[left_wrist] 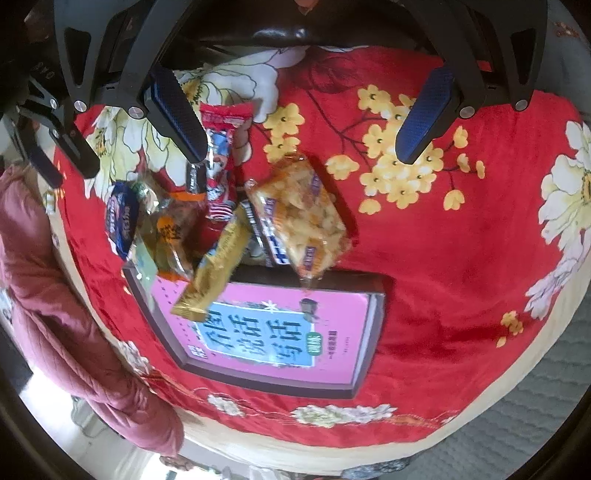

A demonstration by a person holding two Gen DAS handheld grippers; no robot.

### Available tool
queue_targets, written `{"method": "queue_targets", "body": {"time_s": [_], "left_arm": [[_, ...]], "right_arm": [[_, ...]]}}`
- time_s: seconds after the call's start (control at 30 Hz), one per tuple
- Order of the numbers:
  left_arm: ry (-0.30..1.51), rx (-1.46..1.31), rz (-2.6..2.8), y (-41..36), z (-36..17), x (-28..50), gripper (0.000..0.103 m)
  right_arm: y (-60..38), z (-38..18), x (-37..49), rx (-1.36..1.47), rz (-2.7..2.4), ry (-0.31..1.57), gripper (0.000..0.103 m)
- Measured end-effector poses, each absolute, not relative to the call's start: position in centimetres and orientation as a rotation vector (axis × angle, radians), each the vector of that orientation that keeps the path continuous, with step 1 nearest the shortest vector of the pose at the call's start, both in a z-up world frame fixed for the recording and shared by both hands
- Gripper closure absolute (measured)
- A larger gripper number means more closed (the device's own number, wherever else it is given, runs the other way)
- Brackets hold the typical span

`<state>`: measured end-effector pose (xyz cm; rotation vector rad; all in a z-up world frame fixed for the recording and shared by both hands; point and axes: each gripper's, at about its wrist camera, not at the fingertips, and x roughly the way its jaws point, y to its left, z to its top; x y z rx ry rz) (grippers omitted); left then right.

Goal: Organize snacks
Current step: 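Move left tool to the clear puff bag while right tool approaches the blue cookie packet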

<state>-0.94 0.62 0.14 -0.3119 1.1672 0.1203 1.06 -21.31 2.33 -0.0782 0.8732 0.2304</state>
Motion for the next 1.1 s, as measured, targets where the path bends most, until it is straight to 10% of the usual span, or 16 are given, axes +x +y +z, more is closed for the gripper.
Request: {"method": "queue_targets", "body": {"time_s": [1.1], "left_arm": [[1.194,-0.569,0.104,4.4,-4.3,1.3,0.001]], "right_arm": [[-22.5,-0.9,5.8,0.054,0.237,0.899,0.01]]}}
